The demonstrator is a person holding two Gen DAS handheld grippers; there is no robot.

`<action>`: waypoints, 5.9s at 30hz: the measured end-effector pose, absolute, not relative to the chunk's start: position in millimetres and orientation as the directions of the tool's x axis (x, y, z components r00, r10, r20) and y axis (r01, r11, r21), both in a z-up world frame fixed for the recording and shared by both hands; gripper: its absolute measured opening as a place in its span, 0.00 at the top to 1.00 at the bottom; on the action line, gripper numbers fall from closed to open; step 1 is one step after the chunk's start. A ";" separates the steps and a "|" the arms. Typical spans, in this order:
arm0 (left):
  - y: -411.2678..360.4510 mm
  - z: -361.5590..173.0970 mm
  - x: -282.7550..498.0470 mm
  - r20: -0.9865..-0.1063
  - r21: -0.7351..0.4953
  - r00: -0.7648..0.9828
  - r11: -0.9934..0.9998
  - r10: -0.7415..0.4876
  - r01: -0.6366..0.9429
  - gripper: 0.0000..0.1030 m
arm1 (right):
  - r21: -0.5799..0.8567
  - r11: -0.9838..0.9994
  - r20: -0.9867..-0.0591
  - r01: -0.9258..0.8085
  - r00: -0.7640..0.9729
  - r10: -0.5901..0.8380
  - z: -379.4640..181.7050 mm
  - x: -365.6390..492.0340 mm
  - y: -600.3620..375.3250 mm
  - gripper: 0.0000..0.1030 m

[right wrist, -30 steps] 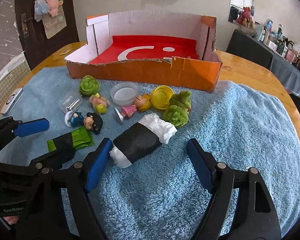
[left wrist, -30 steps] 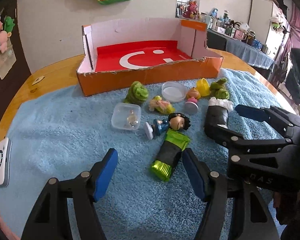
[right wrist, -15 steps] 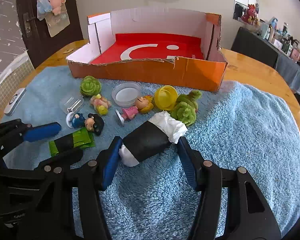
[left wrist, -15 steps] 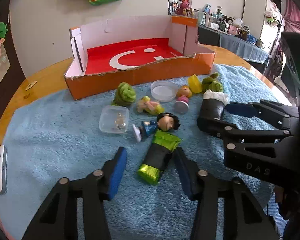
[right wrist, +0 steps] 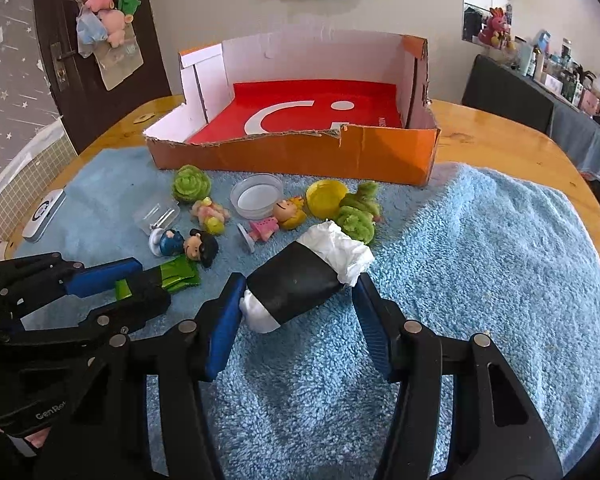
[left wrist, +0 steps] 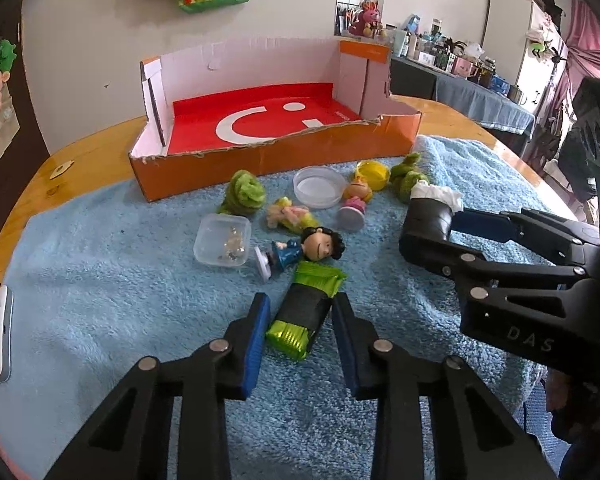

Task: Organize objects
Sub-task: 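Close the right gripper on the black-and-white roll while the left gripper grasps the green-black bar, then lift both held items and carry them over into the red-lined box, then lower both items onto the red floor and open both grippers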

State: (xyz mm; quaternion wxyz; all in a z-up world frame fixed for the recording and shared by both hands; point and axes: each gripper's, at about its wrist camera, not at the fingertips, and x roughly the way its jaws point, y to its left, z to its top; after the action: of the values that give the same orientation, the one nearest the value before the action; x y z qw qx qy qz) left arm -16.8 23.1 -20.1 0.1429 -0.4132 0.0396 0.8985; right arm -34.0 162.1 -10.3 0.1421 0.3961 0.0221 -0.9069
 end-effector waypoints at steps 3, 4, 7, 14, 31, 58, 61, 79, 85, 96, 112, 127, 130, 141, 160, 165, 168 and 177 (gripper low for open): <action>22.6 -17.6 -15.4 -0.749 -0.048 -0.623 -0.956 0.226 -0.289 0.67 | 0.073 -0.959 -0.721 0.274 -0.650 -0.241 -8.0 -31.9 162.9 0.48; 22.1 -16.8 -14.8 -0.748 -0.049 -0.624 -0.956 0.226 -0.288 0.67 | 0.074 -0.959 -0.719 0.274 -0.651 -0.242 -7.0 -31.1 163.3 0.48; 20.0 -13.8 -12.5 -0.741 -0.051 -0.632 -0.957 0.227 -0.285 0.70 | 0.075 -0.959 -0.712 0.274 -0.658 -0.244 -3.5 -28.3 164.5 0.48; 13.7 -12.3 -13.3 -0.743 -0.078 -0.625 -0.958 0.240 -0.275 0.75 | 0.069 -0.954 -0.696 0.290 -0.671 -0.255 5.5 -22.9 161.8 0.48; 11.8 11.5 -1.7 -0.695 -0.084 -0.670 -0.955 0.262 -0.286 0.77 | 0.086 -0.948 -0.682 0.305 -0.676 -0.279 12.6 -20.4 160.7 0.48; 10.3 56.3 -52.9 -0.642 -0.080 -0.722 -0.960 0.257 -0.270 0.77 | 0.103 -0.935 -0.648 0.339 -0.690 -0.322 51.3 -52.8 154.4 0.48; 12.4 63.1 -61.3 -0.633 -0.068 -0.734 -0.961 0.249 -0.267 0.77 | 0.099 -0.936 -0.647 0.338 -0.693 -0.319 55.3 -60.2 153.6 0.48; 11.7 89.3 -124.5 -0.596 -0.055 -0.770 -0.968 0.227 -0.243 0.77 | 0.127 -0.927 -0.651 0.352 -0.675 -0.346 73.8 -116.0 150.7 0.48; 14.0 87.0 -144.9 -0.600 -0.055 -0.770 -0.972 0.214 -0.227 0.77 | 0.145 -0.928 -0.656 0.343 -0.669 -0.350 72.9 -135.5 153.1 0.48; 11.9 82.0 -188.4 -0.617 -0.071 -0.758 -0.975 0.210 -0.212 0.77 | 0.135 -0.939 -0.678 0.315 -0.662 -0.319 68.4 -179.0 152.4 0.48; 14.6 60.5 -246.1 -0.676 -0.098 -0.705 -0.974 0.215 -0.203 0.77 | 0.160 -0.947 -0.750 0.279 -0.589 -0.300 46.1 -239.1 149.6 0.48; 15.2 33.0 -286.1 -0.753 -0.068 -0.639 -0.984 0.160 -0.166 0.77 | 0.134 -0.957 -0.827 0.256 -0.504 -0.251 25.2 -277.6 149.8 0.48; 14.5 25.5 -291.8 -0.769 -0.067 -0.620 -0.984 0.155 -0.164 0.77 | 0.113 -0.962 -0.843 0.250 -0.488 -0.226 19.7 -281.4 150.4 0.48; 14.5 5.6 -301.4 -0.826 -0.096 -0.537 -0.981 0.172 -0.167 0.77 | 0.110 -0.963 -0.882 0.245 -0.422 -0.208 13.0 -289.8 150.5 0.48; 7.9 -9.3 -306.6 -0.867 -0.158 -0.452 -0.975 0.212 -0.154 0.77 | 0.108 -0.965 -0.922 0.240 -0.339 -0.188 2.5 -290.0 152.6 0.47; 7.9 -9.8 -306.9 -0.869 -0.153 -0.448 -0.976 0.209 -0.157 0.77 | 0.109 -0.967 -0.920 0.231 -0.345 -0.186 4.2 -285.5 154.8 0.46; 8.1 -9.5 -306.2 -0.869 -0.147 -0.450 -0.976 0.205 -0.160 0.77 | 0.099 -0.968 -0.921 0.231 -0.347 -0.177 4.3 -286.8 143.7 0.39; 7.6 -7.3 -304.7 -0.861 -0.131 -0.472 -0.979 0.190 -0.157 0.77 | 0.102 -0.970 -0.913 0.223 -0.367 -0.180 5.8 -274.5 141.1 0.39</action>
State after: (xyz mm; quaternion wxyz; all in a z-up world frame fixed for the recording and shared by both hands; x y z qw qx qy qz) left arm -304.7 7.6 -7.3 0.1012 -0.5040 -0.0168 0.8576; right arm -274.5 141.1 5.8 0.1217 0.5493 0.0194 -0.8265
